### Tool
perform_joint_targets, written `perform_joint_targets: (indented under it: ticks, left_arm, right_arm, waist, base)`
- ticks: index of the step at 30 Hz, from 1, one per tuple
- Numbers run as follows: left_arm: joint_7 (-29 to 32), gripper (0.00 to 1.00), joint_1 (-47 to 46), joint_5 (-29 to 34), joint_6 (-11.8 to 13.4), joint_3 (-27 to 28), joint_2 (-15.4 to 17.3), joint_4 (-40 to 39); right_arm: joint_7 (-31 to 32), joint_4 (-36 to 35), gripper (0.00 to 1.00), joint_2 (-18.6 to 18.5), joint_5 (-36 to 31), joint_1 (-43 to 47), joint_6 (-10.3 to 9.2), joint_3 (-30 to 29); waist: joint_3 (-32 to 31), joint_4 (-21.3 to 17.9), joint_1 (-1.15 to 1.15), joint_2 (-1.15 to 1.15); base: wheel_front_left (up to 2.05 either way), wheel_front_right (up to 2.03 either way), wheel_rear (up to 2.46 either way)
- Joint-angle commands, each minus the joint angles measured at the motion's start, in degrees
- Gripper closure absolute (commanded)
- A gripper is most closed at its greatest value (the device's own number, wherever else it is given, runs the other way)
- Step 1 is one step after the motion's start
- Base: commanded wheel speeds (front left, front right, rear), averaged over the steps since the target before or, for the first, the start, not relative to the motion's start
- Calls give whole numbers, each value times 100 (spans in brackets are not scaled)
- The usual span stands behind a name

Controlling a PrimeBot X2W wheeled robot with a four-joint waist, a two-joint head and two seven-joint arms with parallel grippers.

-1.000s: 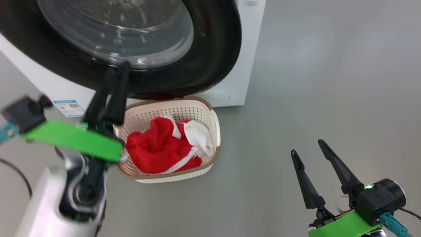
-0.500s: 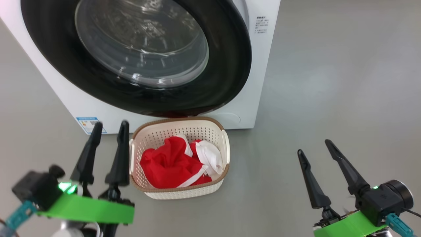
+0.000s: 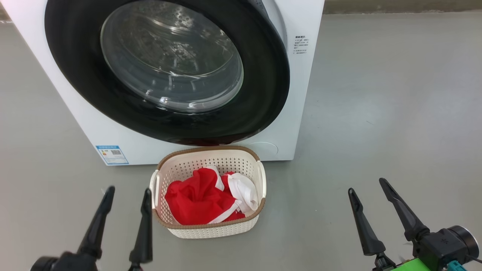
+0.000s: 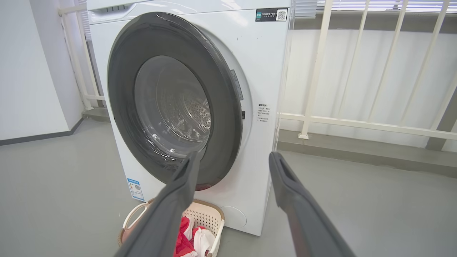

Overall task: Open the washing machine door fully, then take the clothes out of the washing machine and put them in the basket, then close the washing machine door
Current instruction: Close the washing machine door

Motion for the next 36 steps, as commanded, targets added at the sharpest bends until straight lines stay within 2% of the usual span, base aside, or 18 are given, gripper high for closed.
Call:
perform_joint_targets:
  ticks: [1, 11, 22, 36]
  left_arm:
    - [-22, 0, -94, 85, 65, 199, 196, -147]
    - [-76, 0, 329, 261, 388, 219, 153, -210]
    - [-128, 0, 549, 273, 485, 259, 63, -213]
    - [-128, 0, 537, 303, 502, 191, 43, -260]
  right_arm:
    - [-57, -152, 0, -73, -9, -66, 29, 78]
    - [-170, -224, 0, -73, 9, 163, 29, -189]
    - [-217, -216, 0, -73, 172, 238, 29, -242]
    - [-210, -228, 0, -73, 210, 240, 29, -241]
  waist:
    - [-5, -7, 0, 0]
    - [-40, -119, 0, 0]
    - [-42, -199, 0, 0]
    - [63, -84, 0, 0]
  base:
    - [0, 0, 0]
    - [0, 0, 0]
    - [0, 0, 0]
    - [0, 0, 0]
